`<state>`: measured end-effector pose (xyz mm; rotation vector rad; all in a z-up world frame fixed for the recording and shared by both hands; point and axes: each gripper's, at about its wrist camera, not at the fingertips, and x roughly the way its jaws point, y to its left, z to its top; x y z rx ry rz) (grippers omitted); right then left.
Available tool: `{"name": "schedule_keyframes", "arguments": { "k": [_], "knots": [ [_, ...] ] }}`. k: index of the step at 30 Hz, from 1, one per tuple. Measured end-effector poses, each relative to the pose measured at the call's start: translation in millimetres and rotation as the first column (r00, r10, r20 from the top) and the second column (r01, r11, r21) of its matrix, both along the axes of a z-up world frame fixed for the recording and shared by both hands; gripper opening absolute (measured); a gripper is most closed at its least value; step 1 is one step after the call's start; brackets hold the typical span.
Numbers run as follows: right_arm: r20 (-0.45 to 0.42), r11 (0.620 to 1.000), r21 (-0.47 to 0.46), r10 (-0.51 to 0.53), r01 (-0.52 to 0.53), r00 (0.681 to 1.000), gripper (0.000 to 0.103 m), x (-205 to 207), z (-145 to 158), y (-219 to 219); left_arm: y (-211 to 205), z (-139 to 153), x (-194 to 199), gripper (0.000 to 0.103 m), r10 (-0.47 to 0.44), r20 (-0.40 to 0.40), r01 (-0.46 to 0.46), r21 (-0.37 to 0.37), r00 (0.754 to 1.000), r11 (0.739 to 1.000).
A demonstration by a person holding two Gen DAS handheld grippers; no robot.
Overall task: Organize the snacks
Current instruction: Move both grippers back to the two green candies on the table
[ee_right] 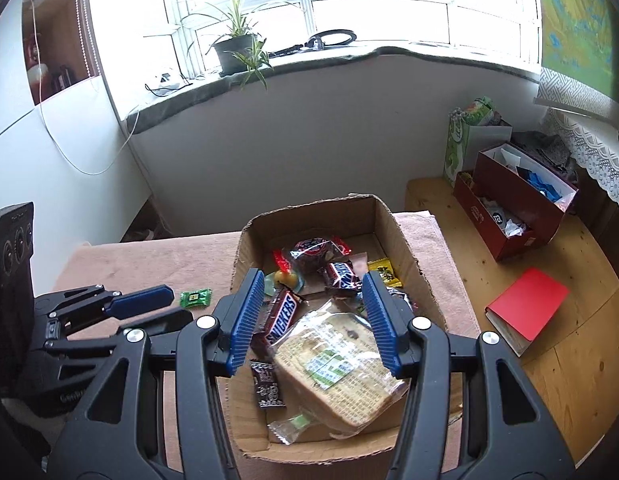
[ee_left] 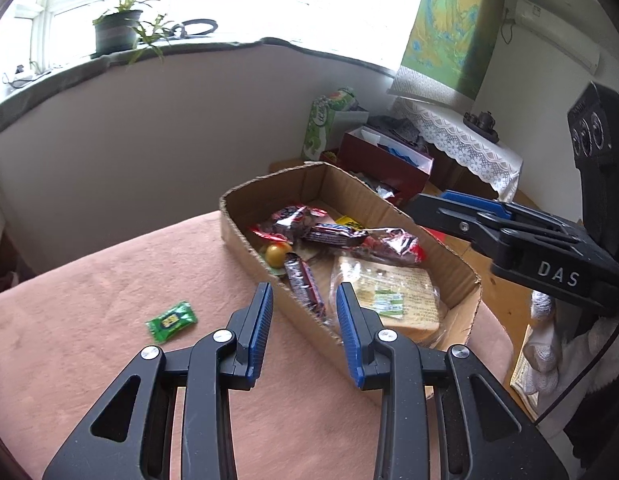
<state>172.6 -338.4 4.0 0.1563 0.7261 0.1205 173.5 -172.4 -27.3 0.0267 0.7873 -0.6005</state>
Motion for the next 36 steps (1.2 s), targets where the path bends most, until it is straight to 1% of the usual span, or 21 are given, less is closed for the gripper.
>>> {"name": "schedule_keyframes", "arguments": {
  "k": [8,14,18,21,24,29,33,36],
  "knots": [
    [0.022,0.999,0.02,0.046,-0.046,0.999,0.054,-22.2,9.0,29.0,39.3,2.1,2.8,0.031,0.068,-0.01,-0.068,-0.02,0.998,0.997],
    [0.033,0.995,0.065,0.078,-0.08,0.996,0.054,-40.1,11.4,54.4,69.2,-0.9,4.3,0.031,0.11,-0.017,-0.11,-0.03,0.994,0.993],
    [0.019,0.988,0.119,0.095,-0.097,0.995,0.054,-52.1,4.6,72.2,93.8,-0.9,8.6,0.031,0.146,-0.027,-0.148,-0.05,0.989,0.988],
    [-0.005,0.985,0.141,0.105,-0.103,0.994,0.053,-57.1,-7.7,90.1,106.5,0.4,12.2,0.031,0.155,-0.022,-0.156,-0.046,0.988,0.987],
    [-0.051,0.985,0.136,0.11,-0.102,0.993,0.053,-54.0,-24.8,108.4,111.7,-1.7,16.0,0.031,0.14,-0.019,-0.14,-0.024,0.99,0.99],
    [-0.135,0.985,0.166,0.072,-0.05,0.988,0.053,-40.2,-57.9,126.1,101.4,-16.6,23.9,0.031,0.049,-0.025,-0.048,0.057,0.998,0.997],
    [-0.176,0.992,0.122,0.028,-0.006,0.984,0.05,-25.2,-77.5,136.5,93.2,-33.8,33.1,0.031,-0.009,-0.05,0.015,0.112,0.999,0.994],
    [-0.2,0.994,0.098,-0.021,0.041,0.98,0.048,-12.0,-89.7,136.9,89.3,-47.0,40.9,0.031,-0.04,-0.067,0.048,0.13,0.997,0.99]
  ]
}}
